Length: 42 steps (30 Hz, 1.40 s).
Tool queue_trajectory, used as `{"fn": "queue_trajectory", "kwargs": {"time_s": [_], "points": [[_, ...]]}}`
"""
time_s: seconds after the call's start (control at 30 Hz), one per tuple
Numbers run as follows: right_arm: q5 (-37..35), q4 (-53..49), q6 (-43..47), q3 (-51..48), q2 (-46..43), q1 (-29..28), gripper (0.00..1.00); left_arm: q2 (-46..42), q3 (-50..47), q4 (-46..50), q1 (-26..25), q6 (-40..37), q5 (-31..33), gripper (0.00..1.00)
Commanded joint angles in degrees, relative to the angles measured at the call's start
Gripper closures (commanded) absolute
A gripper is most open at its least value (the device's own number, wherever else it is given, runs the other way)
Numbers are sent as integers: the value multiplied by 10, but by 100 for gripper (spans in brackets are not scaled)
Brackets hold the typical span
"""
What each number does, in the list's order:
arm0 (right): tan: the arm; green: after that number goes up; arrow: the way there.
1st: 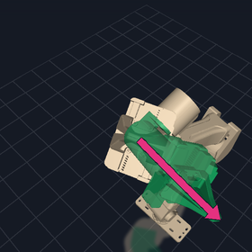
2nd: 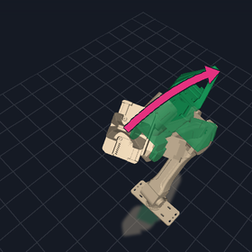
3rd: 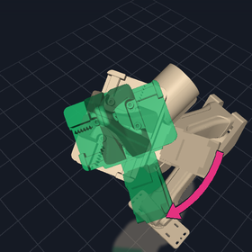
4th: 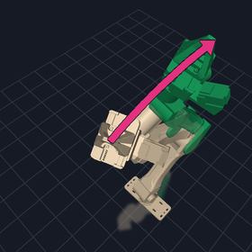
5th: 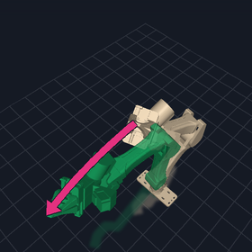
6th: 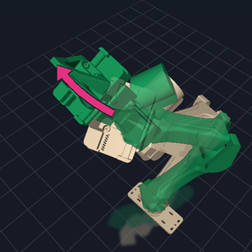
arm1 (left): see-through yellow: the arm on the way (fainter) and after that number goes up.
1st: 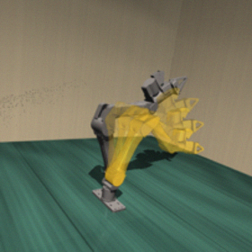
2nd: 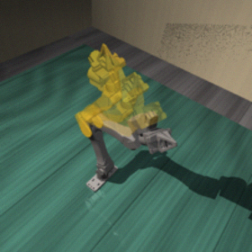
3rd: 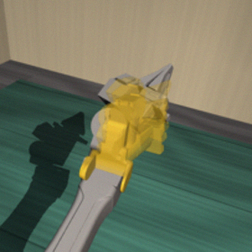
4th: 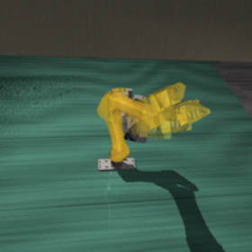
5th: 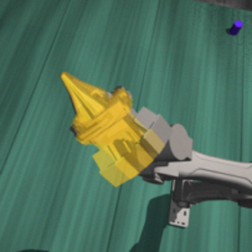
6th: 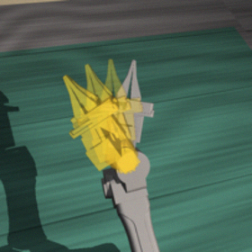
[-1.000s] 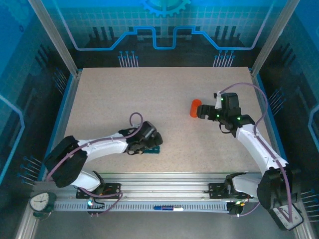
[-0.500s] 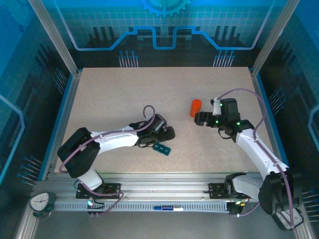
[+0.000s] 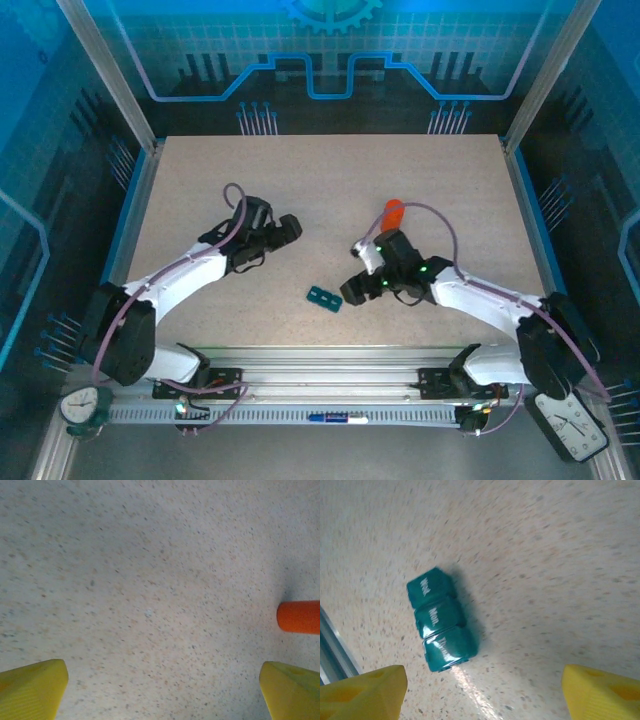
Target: Sort the pills into containers
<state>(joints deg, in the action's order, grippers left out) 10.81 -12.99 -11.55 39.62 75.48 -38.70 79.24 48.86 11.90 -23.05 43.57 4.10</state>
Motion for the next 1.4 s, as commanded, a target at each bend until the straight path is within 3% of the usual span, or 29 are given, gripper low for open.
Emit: {"fn": "queue_trajectory", "kwargs": {"time_s": [0.0,0.33,0.77,1.37], "points": [[-30,24,50,17,35,-36,19,-31,-18,13,28,-26,-28,1],[-68,72,105,35,109,-111,19,-72,-46,14,80,-24,-49,1],[-82,96,123,54,176,-128,29,-81,-62,9,95,-7,-62,1],[-91,136,112,28,199,-126,61,-93,-72,-25,97,27,-99,1]]}}
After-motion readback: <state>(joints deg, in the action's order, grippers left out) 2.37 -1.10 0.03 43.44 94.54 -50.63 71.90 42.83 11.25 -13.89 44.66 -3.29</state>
